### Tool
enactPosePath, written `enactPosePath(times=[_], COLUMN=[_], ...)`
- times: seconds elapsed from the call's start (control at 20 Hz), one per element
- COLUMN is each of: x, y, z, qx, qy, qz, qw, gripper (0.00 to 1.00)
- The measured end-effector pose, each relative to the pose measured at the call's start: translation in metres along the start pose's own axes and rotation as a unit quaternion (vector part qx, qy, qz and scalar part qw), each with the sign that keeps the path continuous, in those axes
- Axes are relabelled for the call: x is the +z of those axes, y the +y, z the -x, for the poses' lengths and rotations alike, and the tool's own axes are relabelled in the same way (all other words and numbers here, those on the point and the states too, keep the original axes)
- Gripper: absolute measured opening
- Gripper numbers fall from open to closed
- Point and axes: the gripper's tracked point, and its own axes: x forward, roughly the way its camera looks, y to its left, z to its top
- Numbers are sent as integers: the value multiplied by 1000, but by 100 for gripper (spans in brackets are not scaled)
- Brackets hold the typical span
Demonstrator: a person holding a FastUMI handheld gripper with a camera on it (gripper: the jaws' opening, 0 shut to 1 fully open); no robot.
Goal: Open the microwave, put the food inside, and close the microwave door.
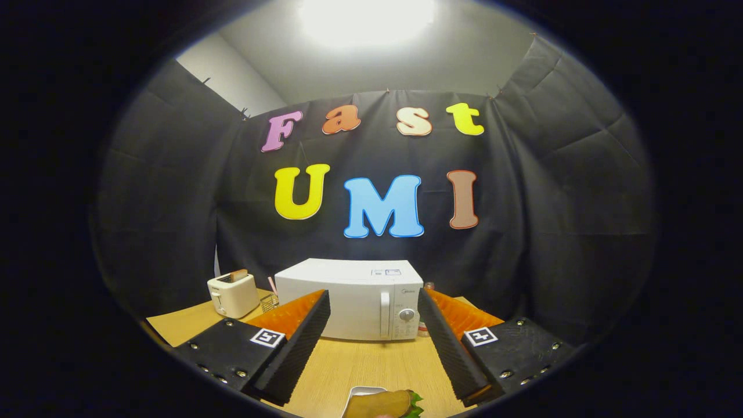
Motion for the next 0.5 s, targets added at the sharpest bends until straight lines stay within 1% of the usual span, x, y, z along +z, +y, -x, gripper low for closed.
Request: enactPosePath(times=[0.2, 0.35, 0.5], x=[1, 7, 4], y=[3, 10, 14], z=[0, 0, -11], qx=[7, 19, 22], qy=[-4, -18, -20], qz=[0, -8, 3], qw=[1000, 1000, 1000], gripper=[97, 97, 97])
